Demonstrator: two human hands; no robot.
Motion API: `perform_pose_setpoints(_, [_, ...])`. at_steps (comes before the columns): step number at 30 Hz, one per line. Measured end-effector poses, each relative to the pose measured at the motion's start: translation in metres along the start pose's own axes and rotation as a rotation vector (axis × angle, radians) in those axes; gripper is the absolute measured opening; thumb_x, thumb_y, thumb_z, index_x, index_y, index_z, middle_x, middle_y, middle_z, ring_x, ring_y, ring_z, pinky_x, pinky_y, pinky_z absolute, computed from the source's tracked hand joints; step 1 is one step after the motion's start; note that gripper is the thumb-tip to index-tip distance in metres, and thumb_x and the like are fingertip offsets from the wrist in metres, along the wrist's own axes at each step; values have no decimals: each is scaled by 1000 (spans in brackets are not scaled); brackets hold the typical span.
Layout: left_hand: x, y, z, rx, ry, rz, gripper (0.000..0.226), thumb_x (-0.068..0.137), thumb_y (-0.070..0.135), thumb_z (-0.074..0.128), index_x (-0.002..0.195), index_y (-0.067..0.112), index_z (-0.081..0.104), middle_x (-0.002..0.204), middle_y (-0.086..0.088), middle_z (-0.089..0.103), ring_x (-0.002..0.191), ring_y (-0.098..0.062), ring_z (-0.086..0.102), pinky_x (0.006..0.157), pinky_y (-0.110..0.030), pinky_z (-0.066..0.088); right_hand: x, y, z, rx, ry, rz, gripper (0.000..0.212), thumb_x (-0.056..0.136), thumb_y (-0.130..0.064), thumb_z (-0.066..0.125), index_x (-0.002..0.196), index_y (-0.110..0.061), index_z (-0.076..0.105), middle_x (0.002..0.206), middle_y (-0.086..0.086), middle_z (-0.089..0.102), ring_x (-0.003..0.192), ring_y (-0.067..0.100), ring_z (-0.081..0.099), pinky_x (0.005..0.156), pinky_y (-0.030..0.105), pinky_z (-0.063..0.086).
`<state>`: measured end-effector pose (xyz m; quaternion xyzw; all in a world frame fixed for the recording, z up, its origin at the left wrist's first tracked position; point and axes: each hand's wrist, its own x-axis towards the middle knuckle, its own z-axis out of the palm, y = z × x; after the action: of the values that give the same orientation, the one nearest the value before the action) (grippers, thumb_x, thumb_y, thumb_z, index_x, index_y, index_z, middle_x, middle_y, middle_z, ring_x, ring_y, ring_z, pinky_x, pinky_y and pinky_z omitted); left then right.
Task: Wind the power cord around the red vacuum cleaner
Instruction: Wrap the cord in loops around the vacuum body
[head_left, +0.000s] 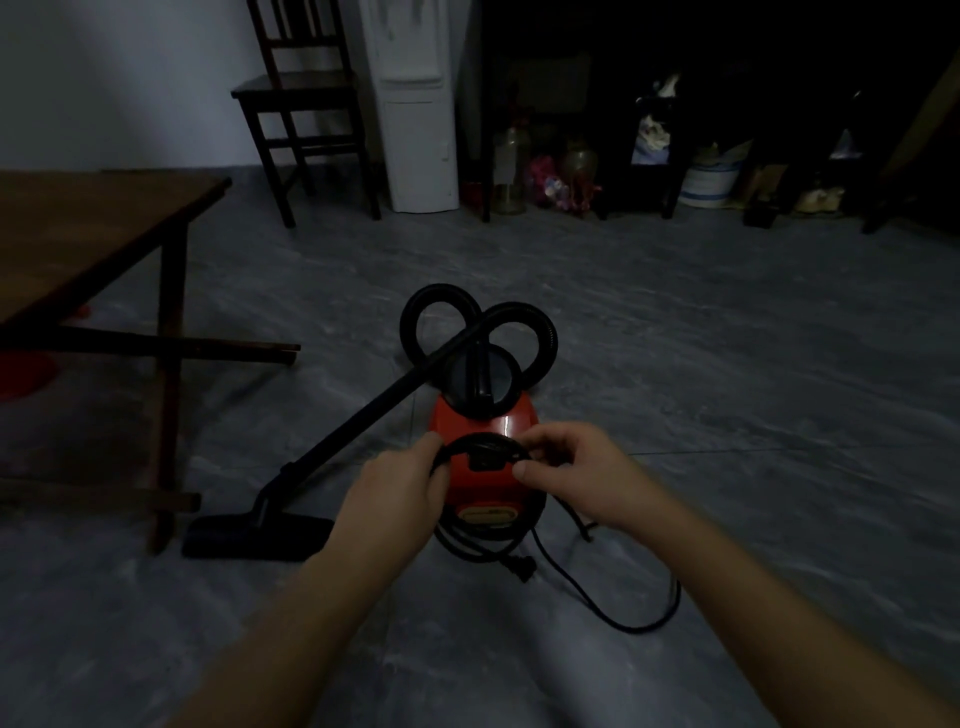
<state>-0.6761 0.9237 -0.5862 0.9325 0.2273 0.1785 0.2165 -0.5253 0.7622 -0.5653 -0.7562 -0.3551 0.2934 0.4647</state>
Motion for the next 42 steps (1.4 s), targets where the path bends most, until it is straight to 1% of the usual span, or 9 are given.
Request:
perform_pose_setpoints(5, [2, 1, -3, -143, 79, -158, 9, 96, 20, 55, 96, 16, 64, 62, 7, 60, 58, -12, 62, 62, -38, 55, 1, 9, -3, -44, 7, -17, 18, 86, -23, 75, 104, -23, 73, 92, -8, 72, 81, -2, 67, 74, 16, 54])
perform_pose_setpoints(10, [5, -5, -2, -273, 135, -252, 17, 96, 18, 55, 79, 18, 56, 63, -3, 62, 55, -19, 64, 59, -49, 57, 6, 20, -4, -184, 71, -24, 16, 90, -20, 68, 104, -25, 73, 98, -5, 75, 93, 9, 71, 90, 39, 58])
perform_pose_setpoints(14, [4, -5, -4, -348, 121, -276, 18, 96, 17, 54, 78, 16, 57, 63, -6, 63, 57, -24, 65, 58, -50, 58, 8, 29, -5, -319, 169, 14, 13, 88, -24, 64, 95, -34, 70, 92, -13, 74, 90, 7, 70, 87, 42, 57])
perform_pose_setpoints(22, [4, 0, -2, -434, -3, -349, 15, 95, 17, 52, 99, 10, 64, 69, -10, 67, 58, -25, 69, 59, -52, 60, 11, 29, 0, -42, 214, 67, 14, 89, -20, 69, 99, -26, 77, 88, -4, 78, 84, 15, 75, 83, 46, 61])
perform_pose_setpoints(27, [1, 4, -1, -290, 2, -352, 17, 96, 15, 53, 79, 15, 57, 63, -4, 62, 54, -16, 63, 50, -29, 54, 9, 22, 6, 84, 101, 44, 21, 97, -12, 57, 106, -17, 75, 94, 1, 77, 87, 15, 74, 75, 31, 61])
perform_pose_setpoints(30, [1, 2, 0, -223, 29, -372, 25, 95, 14, 53, 70, 17, 50, 61, -4, 58, 54, -14, 59, 46, -23, 45, 6, 17, 8, 175, 59, 65, 21, 99, -19, 56, 109, -16, 74, 99, 3, 76, 92, 16, 72, 80, 30, 60])
perform_pose_setpoints(35, [1, 5, 4, -247, 24, -344, 30, 94, 14, 55, 66, 23, 46, 58, 1, 55, 52, -13, 56, 50, -32, 46, 1, 16, 13, 96, 26, -28, 22, 87, -22, 76, 109, -21, 73, 99, -4, 77, 90, 7, 74, 82, 26, 60])
perform_pose_setpoints(40, [1, 5, 1, -239, 34, -379, 21, 94, 16, 54, 73, 18, 53, 62, -2, 59, 56, -15, 61, 53, -32, 50, 1, 12, 9, 200, 52, 44, 26, 100, -33, 55, 110, -17, 73, 98, -1, 75, 91, 14, 72, 83, 33, 61])
perform_pose_setpoints(42, [2, 5, -1, -220, 42, -400, 18, 94, 16, 53, 77, 14, 56, 66, -3, 61, 60, -15, 61, 55, -31, 49, -1, 9, 10, 224, 26, 11, 26, 98, -37, 57, 107, -20, 74, 102, -2, 77, 94, 13, 73, 82, 30, 60])
